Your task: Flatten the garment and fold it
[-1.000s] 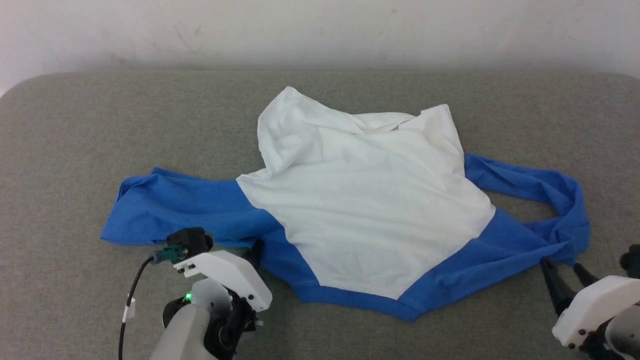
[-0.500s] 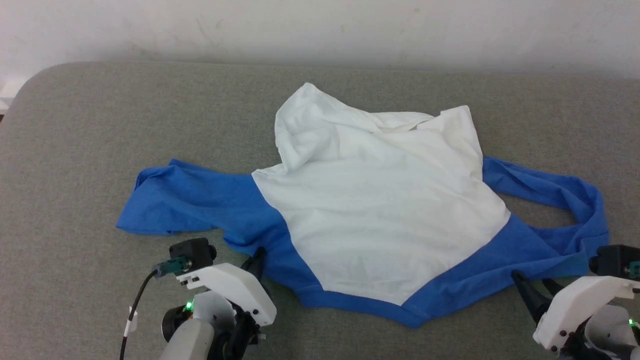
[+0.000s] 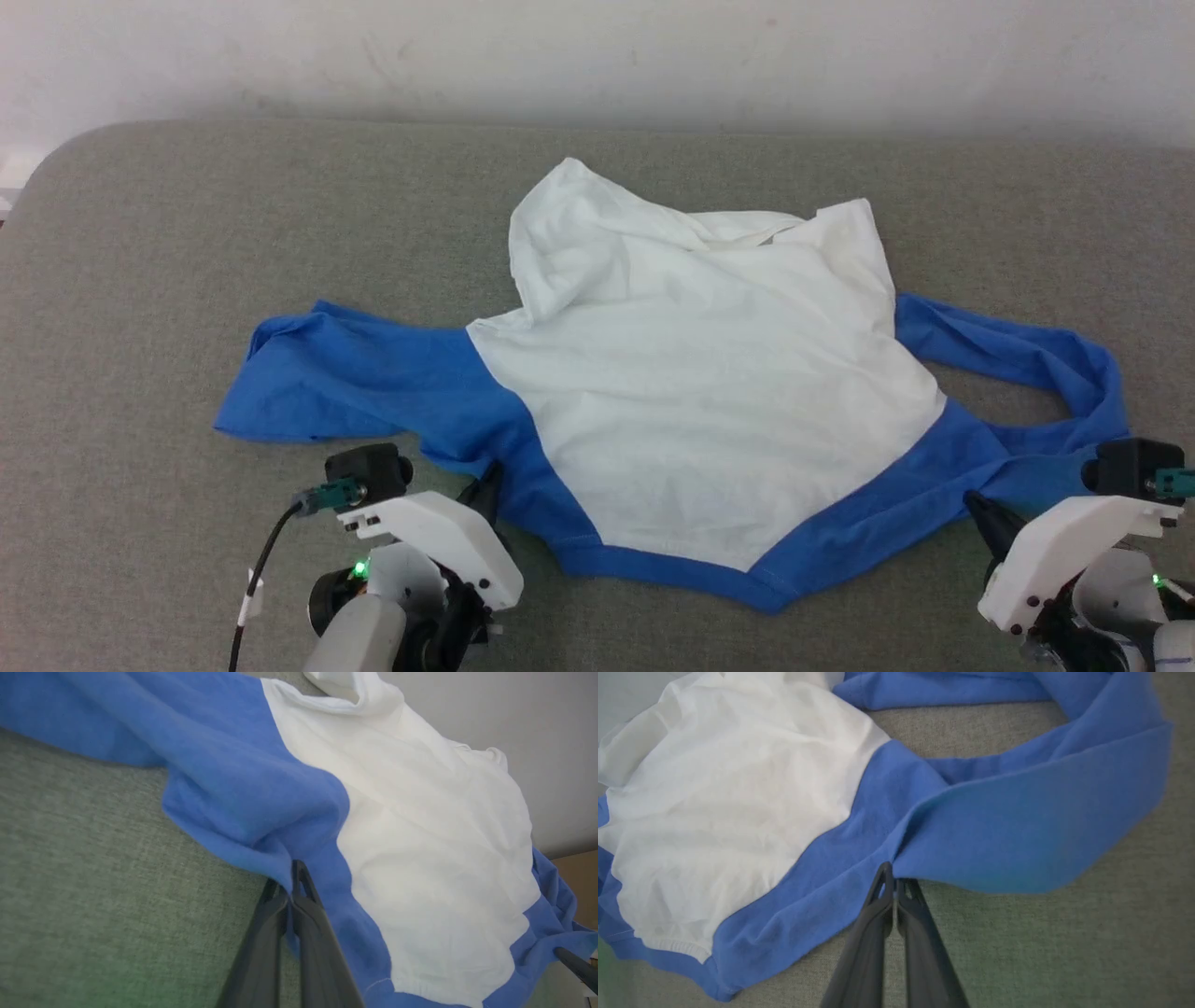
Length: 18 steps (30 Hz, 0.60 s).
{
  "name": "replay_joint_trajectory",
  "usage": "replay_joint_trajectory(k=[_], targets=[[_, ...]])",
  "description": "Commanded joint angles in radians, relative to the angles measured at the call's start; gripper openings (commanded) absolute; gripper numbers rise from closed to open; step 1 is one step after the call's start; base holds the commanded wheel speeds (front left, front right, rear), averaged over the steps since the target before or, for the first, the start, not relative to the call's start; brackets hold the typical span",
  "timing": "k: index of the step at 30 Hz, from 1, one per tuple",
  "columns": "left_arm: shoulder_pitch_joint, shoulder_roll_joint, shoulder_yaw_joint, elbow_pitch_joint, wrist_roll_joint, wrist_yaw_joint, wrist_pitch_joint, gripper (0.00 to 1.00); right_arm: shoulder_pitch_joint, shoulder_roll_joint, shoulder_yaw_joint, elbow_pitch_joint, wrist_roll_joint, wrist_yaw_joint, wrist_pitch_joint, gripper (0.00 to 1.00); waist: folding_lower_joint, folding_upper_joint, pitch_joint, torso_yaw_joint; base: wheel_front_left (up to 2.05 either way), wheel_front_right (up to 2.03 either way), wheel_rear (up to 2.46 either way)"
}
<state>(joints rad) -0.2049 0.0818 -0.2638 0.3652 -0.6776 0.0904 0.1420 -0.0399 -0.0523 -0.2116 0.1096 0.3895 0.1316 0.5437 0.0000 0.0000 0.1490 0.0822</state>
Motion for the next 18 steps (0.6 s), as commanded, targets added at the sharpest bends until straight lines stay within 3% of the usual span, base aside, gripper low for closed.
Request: replay_joint_trajectory(k=[1, 9, 14, 18], targets=[[0.017, 0.004, -0.001, -0.009, -0.004, 0.003, -0.004, 0.0, -0.014, 0.002, 0.008, -0.009, 0.015, -0.001, -0.01, 0.0, 0.0, 0.0, -0.004, -0.001, 0.0, 0.0, 0.0], [-0.045, 0.023, 0.039, -0.111, -0.036, -0.031, -0.037, 0.0, -0.083, 0.002, 0.024, -0.089, 0.124, -0.001, -0.015, 0.0, 0.0, 0.0, -0.019, -0.006, 0.0, 0.0, 0.0], [-0.205, 0.084, 0.071, -0.18, -0.031, -0.057, -0.012, 0.0, -0.265, 0.002, 0.05, -0.119, 0.195, -0.001, 0.028, 0.0, 0.0, 0.0, -0.008, -0.016, 0.0, 0.0, 0.0], [-0.377, 0.14, 0.085, -0.185, -0.015, -0.062, 0.042, 0.0, -0.465, 0.002, 0.114, -0.118, 0.142, -0.001, 0.098, 0.0, 0.0, 0.0, 0.025, -0.024, 0.0, 0.0, 0.0]])
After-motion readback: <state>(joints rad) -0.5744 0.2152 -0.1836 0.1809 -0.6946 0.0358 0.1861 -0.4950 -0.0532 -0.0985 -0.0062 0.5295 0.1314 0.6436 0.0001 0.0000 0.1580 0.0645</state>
